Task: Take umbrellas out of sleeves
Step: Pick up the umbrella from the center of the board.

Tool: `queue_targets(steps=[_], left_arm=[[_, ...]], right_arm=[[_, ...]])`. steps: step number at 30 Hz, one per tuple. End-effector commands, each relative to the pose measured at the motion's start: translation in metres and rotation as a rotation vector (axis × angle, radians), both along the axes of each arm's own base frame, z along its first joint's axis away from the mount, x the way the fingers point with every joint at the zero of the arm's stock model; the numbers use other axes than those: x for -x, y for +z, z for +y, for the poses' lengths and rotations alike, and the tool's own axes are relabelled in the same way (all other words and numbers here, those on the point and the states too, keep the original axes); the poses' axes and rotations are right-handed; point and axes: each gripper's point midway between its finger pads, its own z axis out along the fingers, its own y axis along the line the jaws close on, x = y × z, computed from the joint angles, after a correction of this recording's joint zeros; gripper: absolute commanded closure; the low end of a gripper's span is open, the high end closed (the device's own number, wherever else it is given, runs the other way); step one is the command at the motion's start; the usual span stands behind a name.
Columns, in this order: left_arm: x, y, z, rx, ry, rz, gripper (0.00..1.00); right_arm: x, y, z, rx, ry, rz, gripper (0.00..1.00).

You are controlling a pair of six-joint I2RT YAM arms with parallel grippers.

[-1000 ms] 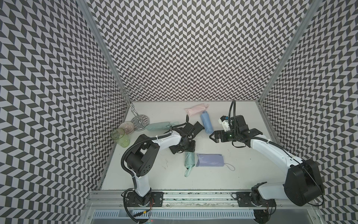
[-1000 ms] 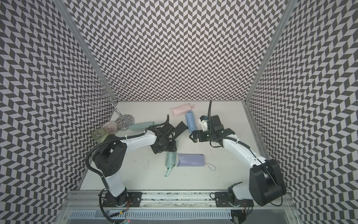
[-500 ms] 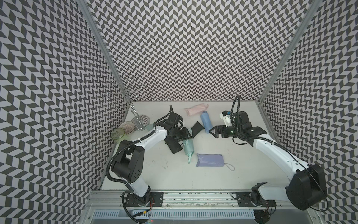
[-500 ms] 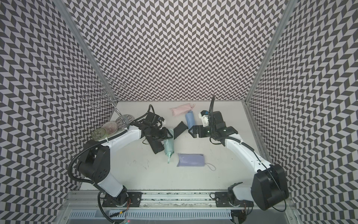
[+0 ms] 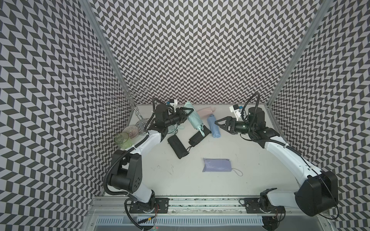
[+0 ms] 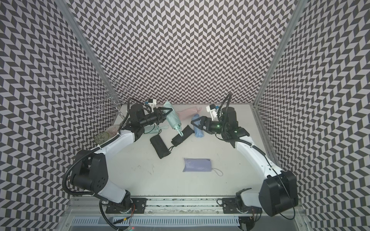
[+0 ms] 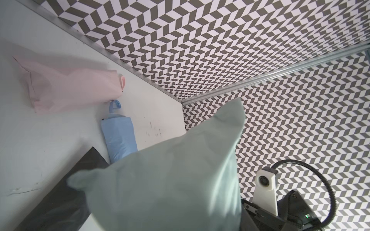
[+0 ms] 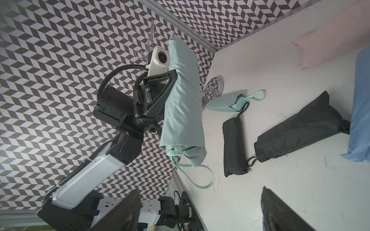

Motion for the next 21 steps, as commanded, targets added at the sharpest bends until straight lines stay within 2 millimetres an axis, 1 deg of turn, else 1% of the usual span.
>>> queue_targets(steps=[1,2,4,7,8,9,10,11,12,13,16,18,21], left_arm=[[-0.005,-0.004,-0.003,0.013,-0.006,0.122,0.77],[-0.004,-0.014,-0.003,-0.014,-0.012,0.172,0.78],[-0.004,-0.027,0.000,-0.072,0.001,0.223,0.79],[-0.001,-0.040,0.006,-0.120,0.018,0.262,0.81],[0.000,-0.042,0.006,-0.120,0.018,0.270,0.81],[0.001,-0.046,0.005,-0.117,0.014,0.280,0.81],[0.003,-0.048,0.003,-0.113,0.008,0.288,0.81],[0.004,-0.050,0.001,-0.114,0.006,0.292,0.81],[0.006,-0.050,0.000,-0.120,0.004,0.291,0.81],[0.007,-0.051,-0.002,-0.129,0.001,0.291,0.81],[0.011,-0.054,-0.005,-0.152,0.000,0.295,0.81],[0.013,-0.056,-0.006,-0.156,0.004,0.300,0.81],[0.014,-0.056,-0.010,-0.154,-0.001,0.302,0.81]], right_arm=[[0.010,0.028,0.004,-0.010,0.055,-0.143,0.12],[0.011,0.023,0.005,0.030,0.059,-0.171,0.14],[0.017,0.010,0.011,0.129,0.090,-0.234,0.18],[0.030,-0.001,0.027,0.205,0.139,-0.306,0.22],[0.034,-0.007,0.034,0.242,0.150,-0.334,0.22],[0.036,-0.012,0.040,0.289,0.146,-0.361,0.19],[0.036,-0.020,0.044,0.340,0.132,-0.378,0.12],[0.037,-0.023,0.048,0.361,0.137,-0.399,0.05],[0.038,-0.026,0.052,0.376,0.144,-0.417,0.00],[0.032,-0.030,0.053,0.393,0.117,-0.420,0.00],[0.017,-0.025,0.058,0.405,0.078,-0.453,0.00],[0.011,-0.022,0.064,0.411,0.081,-0.472,0.00],[0.005,-0.029,0.078,0.439,0.123,-0.471,0.00]])
